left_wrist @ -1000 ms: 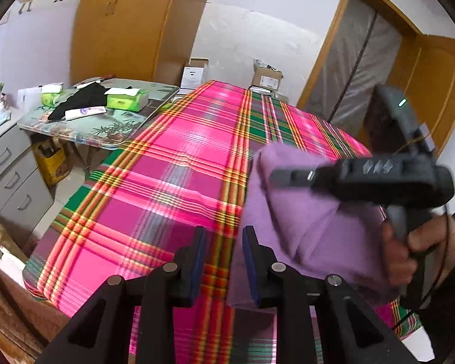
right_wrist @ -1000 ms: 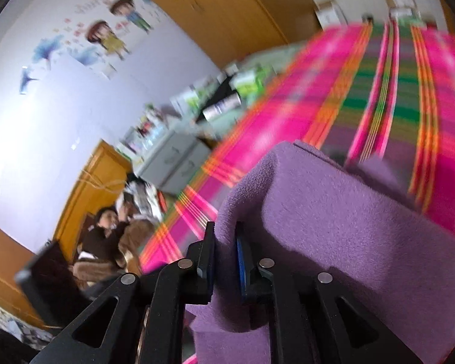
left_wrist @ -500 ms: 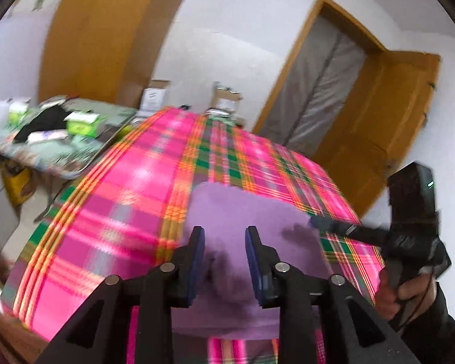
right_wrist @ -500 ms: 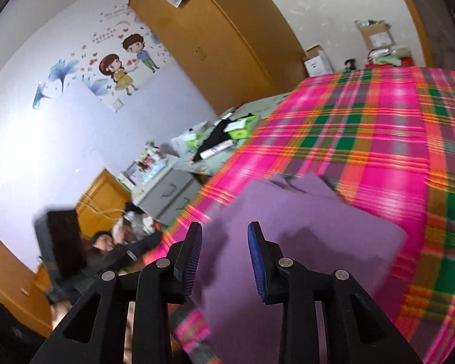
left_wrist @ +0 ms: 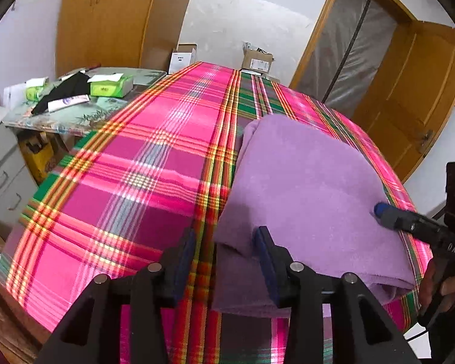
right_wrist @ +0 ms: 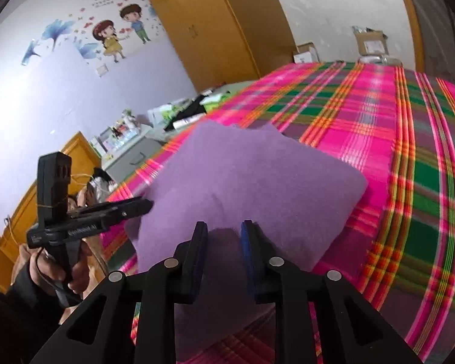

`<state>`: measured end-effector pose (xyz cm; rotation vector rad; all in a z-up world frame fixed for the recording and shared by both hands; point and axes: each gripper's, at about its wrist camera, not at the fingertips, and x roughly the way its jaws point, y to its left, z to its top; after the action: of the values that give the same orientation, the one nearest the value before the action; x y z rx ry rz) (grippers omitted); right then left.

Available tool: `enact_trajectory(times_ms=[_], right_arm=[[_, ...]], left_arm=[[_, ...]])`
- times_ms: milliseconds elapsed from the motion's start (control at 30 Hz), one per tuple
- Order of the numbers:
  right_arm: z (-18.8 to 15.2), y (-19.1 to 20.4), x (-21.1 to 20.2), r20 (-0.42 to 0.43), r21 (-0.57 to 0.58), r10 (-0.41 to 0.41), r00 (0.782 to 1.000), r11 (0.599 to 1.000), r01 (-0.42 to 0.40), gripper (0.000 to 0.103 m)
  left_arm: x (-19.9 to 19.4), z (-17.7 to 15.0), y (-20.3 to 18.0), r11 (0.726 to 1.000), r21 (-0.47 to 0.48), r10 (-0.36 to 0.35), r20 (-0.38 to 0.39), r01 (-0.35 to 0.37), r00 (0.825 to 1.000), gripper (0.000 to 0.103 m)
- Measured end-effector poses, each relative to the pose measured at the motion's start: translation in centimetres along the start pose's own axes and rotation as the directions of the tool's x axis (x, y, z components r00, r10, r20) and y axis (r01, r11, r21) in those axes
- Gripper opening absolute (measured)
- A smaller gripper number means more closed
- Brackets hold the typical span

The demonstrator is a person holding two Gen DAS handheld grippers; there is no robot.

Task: Fold clothes
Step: 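Lower the folded half onto the sweatshirt and open the right gripper, then lift both grippers and move them to the edge of the folded sweatshirt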

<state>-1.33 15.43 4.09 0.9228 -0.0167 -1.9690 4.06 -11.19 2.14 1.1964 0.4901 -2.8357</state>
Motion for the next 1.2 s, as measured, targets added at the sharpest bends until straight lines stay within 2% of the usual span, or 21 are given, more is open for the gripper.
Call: enact_trajectory(times_ms=[100, 200, 300, 400, 500, 600, 733, 900, 1067, 1200], right_arm=[[0.8, -0.4, -0.8, 0.077, 0.011, -0.025, 0.997, 1.0, 0.024, 0.024], [1.5, -1.3, -0.8, 0.115, 0.036, -0.061, 0.992, 0.998, 0.057, 0.025], [2.2, -1.9, -0.6, 0.131, 0.029, -0.114, 0.985, 0.993, 0.111, 0.025], [2.8, -2.3, -0.1, 0.152, 0.02, -0.178, 0.972, 0.984, 0.177, 0.025], [3.6, -2.9, 1.4, 0.136, 0.033, -0.219, 0.966, 0.976, 0.216, 0.025], [3.9, -3.9, 2.5, 0.1, 0.061, -0.237, 0.966, 0.971, 0.232, 0.024], [4.2, -5.1, 4.0, 0.03, 0.091, -0.248, 0.968, 0.965, 0.244, 0.024], [4.5, -5.5, 5.1, -0.02, 0.094, -0.267, 0.963, 0.959, 0.268, 0.022], [4.6, -6.0, 5.4, -0.033, 0.114, -0.25, 0.968, 0.961, 0.252, 0.022], [4.5, -5.9, 5.3, -0.031, 0.115, -0.248, 0.968, 0.961, 0.25, 0.022]], left_arm=[[-1.2, 0.8, -0.5, 1.0, 0.025, 0.009, 0.031, -0.01, 0.999, 0.04], [-2.1, 2.1, -1.4, 0.998, 0.057, -0.006, 0.067, 0.002, 0.998, 0.04], [-1.8, 4.0, -3.2, 0.992, 0.121, -0.029, 0.094, 0.018, 0.995, 0.04], [0.1, 5.9, -5.2, 0.982, 0.185, -0.05, 0.095, 0.032, 0.994, 0.04], [2.8, 7.5, -6.6, 0.973, 0.226, -0.069, 0.063, 0.053, 0.996, 0.04], [5.4, 8.1, -7.0, 0.967, 0.251, -0.048, 0.02, 0.041, 0.999, 0.039], [8.4, 7.9, -5.9, 0.974, 0.219, -0.043, -0.055, 0.054, 0.998, 0.036], [8.7, 7.3, -5.8, 0.968, 0.245, -0.04, -0.038, 0.048, 0.998, 0.036], [8.7, 7.5, -4.7, 0.976, 0.194, -0.096, -0.041, 0.102, 0.995, 0.036], [8.6, 7.5, -4.7, 0.976, 0.188, -0.106, -0.041, 0.111, 0.994, 0.036]])
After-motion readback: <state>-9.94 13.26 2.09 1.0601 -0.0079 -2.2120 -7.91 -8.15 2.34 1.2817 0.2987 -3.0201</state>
